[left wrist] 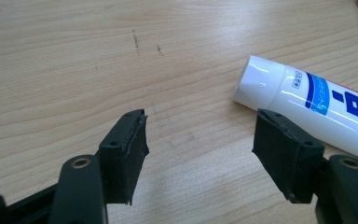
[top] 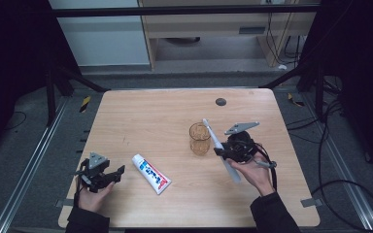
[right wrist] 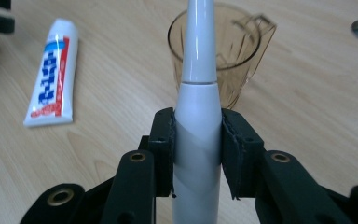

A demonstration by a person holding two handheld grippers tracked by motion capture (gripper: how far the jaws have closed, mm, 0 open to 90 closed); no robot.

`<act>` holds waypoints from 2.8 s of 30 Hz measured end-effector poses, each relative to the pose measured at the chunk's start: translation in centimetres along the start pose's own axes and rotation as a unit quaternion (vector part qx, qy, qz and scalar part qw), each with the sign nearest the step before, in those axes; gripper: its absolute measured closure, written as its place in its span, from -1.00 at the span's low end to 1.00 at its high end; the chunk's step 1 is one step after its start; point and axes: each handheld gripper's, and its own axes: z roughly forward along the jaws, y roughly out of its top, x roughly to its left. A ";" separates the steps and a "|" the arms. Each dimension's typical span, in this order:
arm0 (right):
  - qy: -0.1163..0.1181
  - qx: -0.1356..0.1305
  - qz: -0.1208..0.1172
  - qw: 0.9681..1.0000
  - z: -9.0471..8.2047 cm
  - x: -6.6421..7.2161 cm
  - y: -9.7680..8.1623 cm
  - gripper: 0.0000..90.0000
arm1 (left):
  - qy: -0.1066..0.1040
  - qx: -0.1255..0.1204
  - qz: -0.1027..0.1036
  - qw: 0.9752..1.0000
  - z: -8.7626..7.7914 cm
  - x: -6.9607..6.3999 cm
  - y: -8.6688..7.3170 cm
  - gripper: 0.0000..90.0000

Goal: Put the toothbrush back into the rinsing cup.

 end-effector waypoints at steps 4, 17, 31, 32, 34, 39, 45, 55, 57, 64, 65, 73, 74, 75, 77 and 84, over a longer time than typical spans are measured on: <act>-0.009 -0.044 0.013 0.999 -1.1 -0.2 0.3 0.50 | 0.000 0.000 0.000 1.000 0.0 0.0 0.0 -0.24; -0.047 -0.169 0.044 0.984 -2.5 -0.1 1.5 0.50 | 0.000 0.000 0.000 1.000 0.0 0.0 0.0 -0.24; -0.093 -0.282 0.078 0.952 -2.7 -0.1 2.8 0.50 | 0.001 -0.001 0.000 1.000 0.0 0.1 0.0 -0.24; -0.093 -0.282 0.078 0.952 -2.7 -0.1 2.8 0.50 | 0.001 -0.001 0.000 1.000 0.0 0.1 0.0 -0.24; -0.097 -0.295 0.084 0.947 -2.6 -0.1 2.9 0.50 | 0.001 -0.001 0.000 1.000 0.0 0.1 0.0 -0.24; -0.113 -0.317 0.092 0.937 -1.8 -0.2 3.5 0.50 | 0.001 -0.001 0.000 1.000 0.0 0.1 0.0 -0.24; -0.127 -0.334 0.099 0.929 -1.1 -0.3 4.1 0.50 | 0.001 -0.004 -0.001 1.000 0.0 0.1 0.0 -0.24; -0.139 -0.353 0.108 0.919 0.6 -0.5 4.9 0.50 | 0.000 -0.004 -0.001 1.000 0.0 0.1 0.0 -0.24; -0.141 -0.352 0.106 0.919 1.1 -0.5 5.1 0.50 | 0.000 -0.004 -0.001 1.000 0.0 0.2 0.0 -0.24; -0.147 -0.357 0.098 0.917 1.8 -0.3 5.3 0.50 | 0.001 -0.004 -0.002 1.000 0.0 0.2 0.0 -0.24; -0.147 -0.357 0.098 0.917 1.8 -0.3 5.4 0.50 | 0.001 -0.004 -0.001 1.000 0.0 0.1 0.0 -0.24; -0.145 -0.355 0.098 0.918 2.9 -0.1 5.4 0.50 | 0.001 -0.004 -0.002 1.000 0.0 0.2 -0.1 -0.24; -0.146 -0.355 0.097 0.918 3.0 -0.1 5.4 0.50 | 0.001 -0.004 -0.002 1.000 0.0 0.2 -0.1 -0.24; -0.145 -0.356 0.096 0.918 3.2 -0.1 5.4 0.50 | 0.001 -0.004 -0.002 1.000 0.0 0.2 -0.1 -0.24; -0.143 -0.355 0.098 0.919 3.5 0.0 5.3 0.50 | 0.001 -0.004 -0.001 1.000 0.0 0.2 -0.1 -0.24; -0.142 -0.348 0.100 0.921 4.4 -0.1 4.9 0.50 | 0.001 -0.004 -0.001 1.000 0.0 0.2 -0.1 -0.24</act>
